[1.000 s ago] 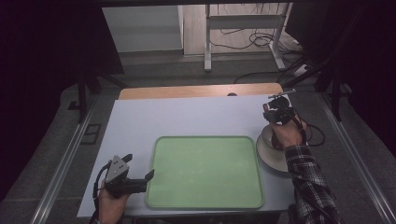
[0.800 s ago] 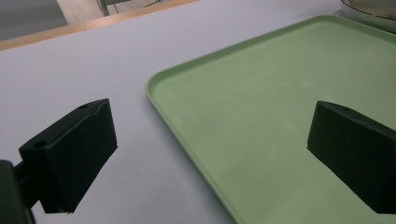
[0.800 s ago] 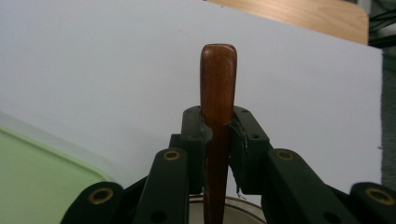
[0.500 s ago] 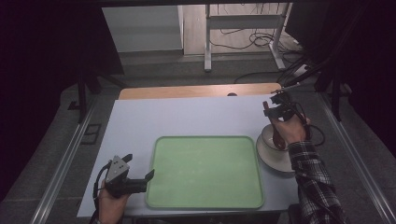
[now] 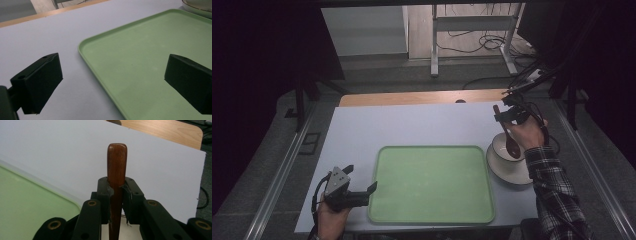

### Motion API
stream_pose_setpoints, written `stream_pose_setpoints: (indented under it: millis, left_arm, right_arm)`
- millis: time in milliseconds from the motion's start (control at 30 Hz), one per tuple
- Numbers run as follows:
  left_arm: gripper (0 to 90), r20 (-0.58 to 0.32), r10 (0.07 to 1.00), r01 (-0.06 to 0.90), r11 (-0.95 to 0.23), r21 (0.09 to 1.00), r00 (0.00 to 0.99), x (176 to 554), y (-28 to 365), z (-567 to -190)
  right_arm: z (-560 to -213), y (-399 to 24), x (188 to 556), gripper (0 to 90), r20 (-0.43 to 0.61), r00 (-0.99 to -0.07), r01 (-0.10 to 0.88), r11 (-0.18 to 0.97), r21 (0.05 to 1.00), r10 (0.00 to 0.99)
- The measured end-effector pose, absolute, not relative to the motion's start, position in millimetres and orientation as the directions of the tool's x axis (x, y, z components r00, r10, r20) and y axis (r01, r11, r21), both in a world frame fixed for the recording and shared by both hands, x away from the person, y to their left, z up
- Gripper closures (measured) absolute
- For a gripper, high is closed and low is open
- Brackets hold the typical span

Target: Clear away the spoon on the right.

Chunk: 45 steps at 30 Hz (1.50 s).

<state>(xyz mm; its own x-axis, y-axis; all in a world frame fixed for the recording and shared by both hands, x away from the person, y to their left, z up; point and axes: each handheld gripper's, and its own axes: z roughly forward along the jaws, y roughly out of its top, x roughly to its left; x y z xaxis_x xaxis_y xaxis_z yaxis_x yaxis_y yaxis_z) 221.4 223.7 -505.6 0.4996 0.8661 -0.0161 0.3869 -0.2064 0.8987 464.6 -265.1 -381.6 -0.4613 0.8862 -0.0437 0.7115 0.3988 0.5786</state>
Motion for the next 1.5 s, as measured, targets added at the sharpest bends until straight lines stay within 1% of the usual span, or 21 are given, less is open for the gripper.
stream_pose_setpoints:
  millis: [500,1133,1500]
  left_arm:
    - [1.2,-0.012,0.865,0.388,-0.212,0.897,0.501,221,223,-506]
    - [1.2,-0.008,0.861,0.386,-0.219,0.896,0.508,221,222,-505]
    - [1.2,-0.009,0.861,0.386,-0.218,0.896,0.509,221,222,-505]
  right_arm:
    - [-366,-252,445,77.2,0.003,-0.494,0.720,0.407,0.562,0.869]
    - [-388,-229,422,77.2,0.051,-0.528,0.742,0.431,0.514,0.848]
    - [-406,-207,412,77.3,0.077,-0.559,0.757,0.470,0.455,0.826]
